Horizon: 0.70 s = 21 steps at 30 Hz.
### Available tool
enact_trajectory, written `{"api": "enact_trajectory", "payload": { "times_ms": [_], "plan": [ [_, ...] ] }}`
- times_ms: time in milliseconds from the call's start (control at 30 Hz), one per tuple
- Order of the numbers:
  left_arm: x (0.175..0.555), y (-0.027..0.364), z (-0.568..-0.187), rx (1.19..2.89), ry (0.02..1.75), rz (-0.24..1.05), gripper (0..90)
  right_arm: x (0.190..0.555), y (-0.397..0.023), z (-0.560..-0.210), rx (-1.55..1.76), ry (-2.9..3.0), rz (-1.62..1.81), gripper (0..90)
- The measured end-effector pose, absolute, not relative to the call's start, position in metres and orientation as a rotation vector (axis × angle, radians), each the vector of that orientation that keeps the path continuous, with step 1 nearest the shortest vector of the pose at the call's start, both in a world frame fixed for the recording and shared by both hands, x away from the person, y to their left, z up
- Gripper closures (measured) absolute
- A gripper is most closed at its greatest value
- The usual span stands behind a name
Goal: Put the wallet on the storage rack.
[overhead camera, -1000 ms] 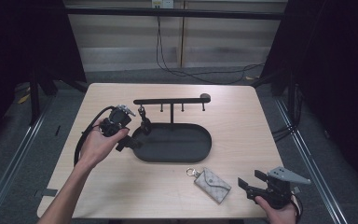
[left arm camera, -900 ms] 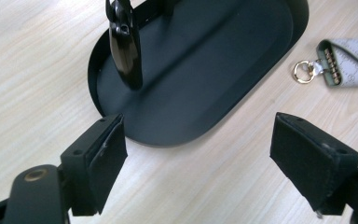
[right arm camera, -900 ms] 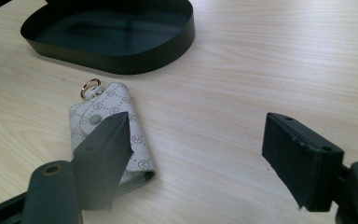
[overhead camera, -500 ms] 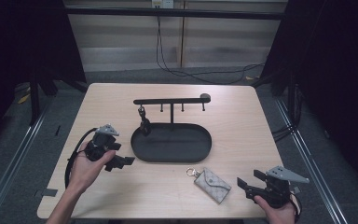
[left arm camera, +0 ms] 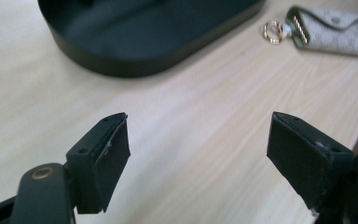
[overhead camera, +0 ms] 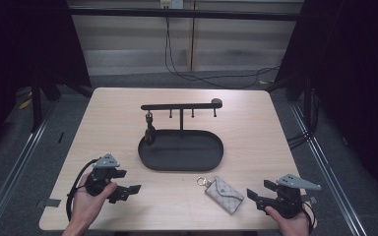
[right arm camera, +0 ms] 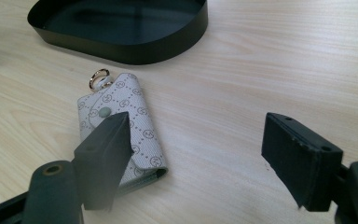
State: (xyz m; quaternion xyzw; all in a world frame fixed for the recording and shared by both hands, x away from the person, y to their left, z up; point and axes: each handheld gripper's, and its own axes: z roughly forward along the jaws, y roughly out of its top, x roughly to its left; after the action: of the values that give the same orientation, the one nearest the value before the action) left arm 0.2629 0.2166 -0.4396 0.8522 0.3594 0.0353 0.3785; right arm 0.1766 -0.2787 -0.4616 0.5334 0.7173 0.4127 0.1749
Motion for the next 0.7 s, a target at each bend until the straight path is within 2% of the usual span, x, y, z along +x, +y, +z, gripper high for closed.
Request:
{"api": "enact_trajectory", "payload": {
  "times_ms": [100, 233, 400, 500, 600, 700],
  "plan": [
    [0.254, 0.220, -0.444, 2.174, 0.916, 0.093, 20.8, 0.178, -0.278, -0.460, 1.551, 2.038, 1.159, 19.5],
    [0.243, 0.215, -0.448, 2.188, 0.858, 0.079, 20.7, 0.181, -0.274, -0.457, 1.545, 2.075, 1.177, 20.8],
    [0.233, 0.208, -0.448, 2.176, 0.804, 0.060, 18.3, 0.186, -0.272, -0.452, 1.539, 2.115, 1.142, 17.9],
    [0.233, 0.210, -0.453, 2.163, 0.819, -0.035, 17.8, 0.193, -0.269, -0.448, 1.531, 2.157, 1.145, 18.6],
    [0.232, 0.214, -0.457, 2.191, 0.837, 0.010, 17.8, 0.201, -0.265, -0.442, 1.519, 2.198, 1.147, 20.2],
    [0.231, 0.222, -0.462, 2.179, 0.840, -0.007, 17.8, 0.207, -0.259, -0.439, 1.528, 2.245, 1.135, 22.3]
  ]
}}
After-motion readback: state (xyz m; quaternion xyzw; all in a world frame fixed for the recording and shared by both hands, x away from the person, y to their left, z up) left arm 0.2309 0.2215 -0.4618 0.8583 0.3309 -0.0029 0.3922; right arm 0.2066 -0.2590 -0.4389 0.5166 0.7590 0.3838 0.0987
